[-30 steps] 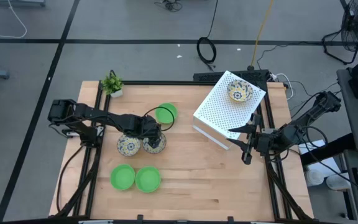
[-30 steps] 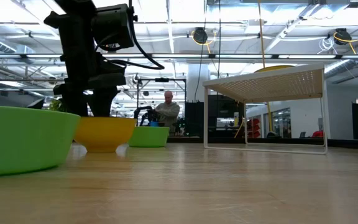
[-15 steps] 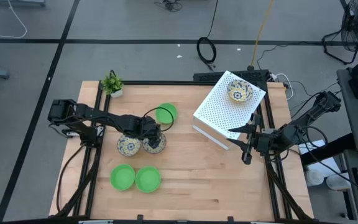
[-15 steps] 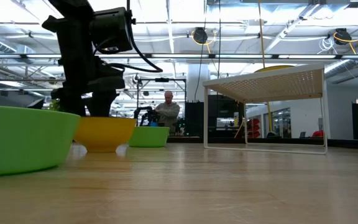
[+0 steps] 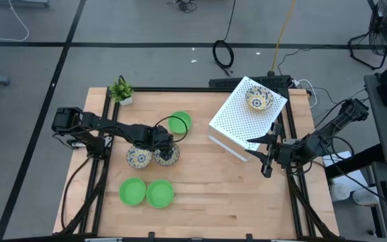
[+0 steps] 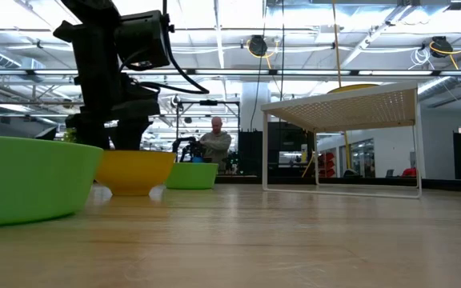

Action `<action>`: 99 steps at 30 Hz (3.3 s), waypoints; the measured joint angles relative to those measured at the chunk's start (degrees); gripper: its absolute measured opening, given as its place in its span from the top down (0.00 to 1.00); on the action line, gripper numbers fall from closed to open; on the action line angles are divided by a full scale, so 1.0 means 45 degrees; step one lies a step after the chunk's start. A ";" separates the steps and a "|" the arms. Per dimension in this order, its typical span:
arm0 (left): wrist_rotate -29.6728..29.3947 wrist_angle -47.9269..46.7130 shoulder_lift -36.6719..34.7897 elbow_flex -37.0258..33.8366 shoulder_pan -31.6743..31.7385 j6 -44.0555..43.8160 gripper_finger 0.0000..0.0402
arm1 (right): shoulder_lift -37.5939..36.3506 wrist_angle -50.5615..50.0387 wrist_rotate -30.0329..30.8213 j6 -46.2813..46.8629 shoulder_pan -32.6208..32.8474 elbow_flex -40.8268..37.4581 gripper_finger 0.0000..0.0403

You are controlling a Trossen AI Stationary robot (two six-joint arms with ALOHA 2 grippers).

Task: Pick & Place Mini bowls
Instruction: Stack the right yellow patterned bowl on top of the other yellow patterned bowl on the shelf

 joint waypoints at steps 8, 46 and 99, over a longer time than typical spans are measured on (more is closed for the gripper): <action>0.0164 -0.0019 0.0000 -0.0005 0.0000 0.0061 0.31 | 0.0000 0.0000 0.0003 0.0000 0.0000 0.0000 0.65; 0.0367 0.0141 0.0005 -0.0005 0.0296 -0.0284 0.86 | 0.0000 -0.0005 0.0003 0.0000 0.0000 0.0000 0.65; 0.0047 0.0359 -0.0053 0.0058 0.0086 0.0939 0.97 | 0.0000 0.0000 0.0003 0.0000 0.0003 0.0000 0.65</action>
